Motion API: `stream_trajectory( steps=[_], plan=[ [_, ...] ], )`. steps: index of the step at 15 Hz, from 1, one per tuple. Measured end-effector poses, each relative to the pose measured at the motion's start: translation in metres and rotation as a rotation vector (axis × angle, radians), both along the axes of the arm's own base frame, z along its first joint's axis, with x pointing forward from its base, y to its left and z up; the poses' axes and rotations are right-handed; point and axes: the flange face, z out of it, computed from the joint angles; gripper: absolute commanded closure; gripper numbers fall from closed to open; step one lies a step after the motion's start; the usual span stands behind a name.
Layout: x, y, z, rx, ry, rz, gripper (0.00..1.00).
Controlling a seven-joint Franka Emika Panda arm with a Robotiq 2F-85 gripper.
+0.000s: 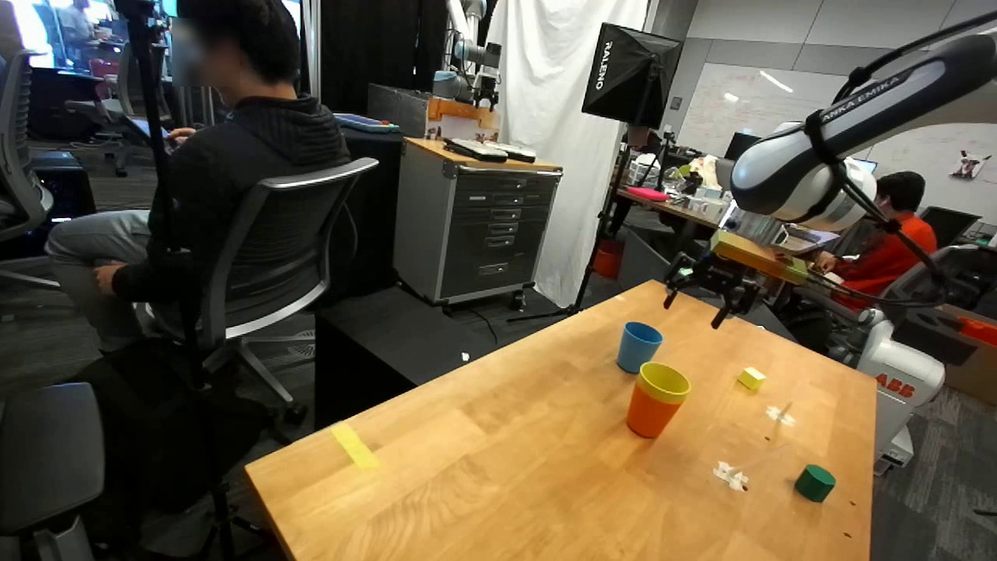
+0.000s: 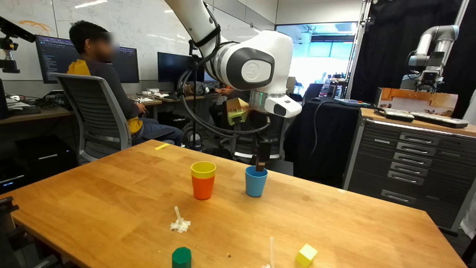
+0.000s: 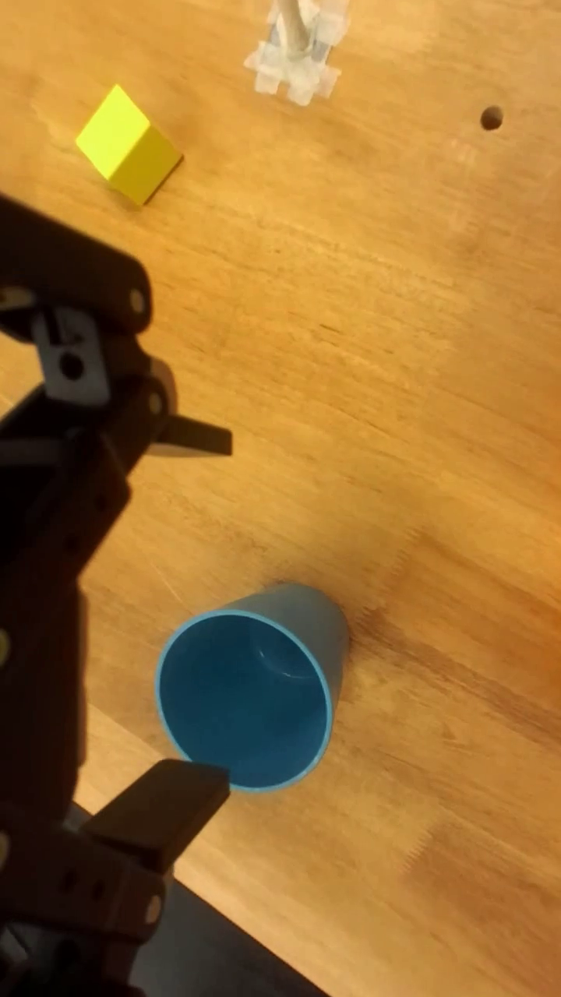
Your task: Stack the orange, yellow and blue cups together
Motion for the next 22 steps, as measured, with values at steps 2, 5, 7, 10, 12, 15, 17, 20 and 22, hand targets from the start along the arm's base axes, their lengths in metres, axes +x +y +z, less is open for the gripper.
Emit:
stream_trajectory(
  steps=[2, 5, 7, 10, 12, 15, 17, 20, 22],
  plan=[
    [0.005, 0.001, -0.007, 0.004, 0.015, 0.008, 0.0],
    [0.013, 0.001, -0.02, 0.004, 0.037, 0.022, 0.0],
    [0.017, 0.001, -0.028, 0.002, 0.051, 0.031, 0.0],
    [0.024, 0.001, -0.037, 0.003, 0.064, 0.039, 0.0],
    [0.029, 0.001, -0.041, 0.004, 0.069, 0.043, 0.0],
    [0.035, 0.0, -0.047, 0.008, 0.081, 0.048, 0.0],
    [0.038, -0.001, -0.052, 0.012, 0.091, 0.051, 0.0],
    [0.041, -0.001, -0.058, 0.016, 0.104, 0.056, 0.07],
    [0.044, -0.001, -0.061, 0.017, 0.111, 0.06, 0.34]
  ],
)
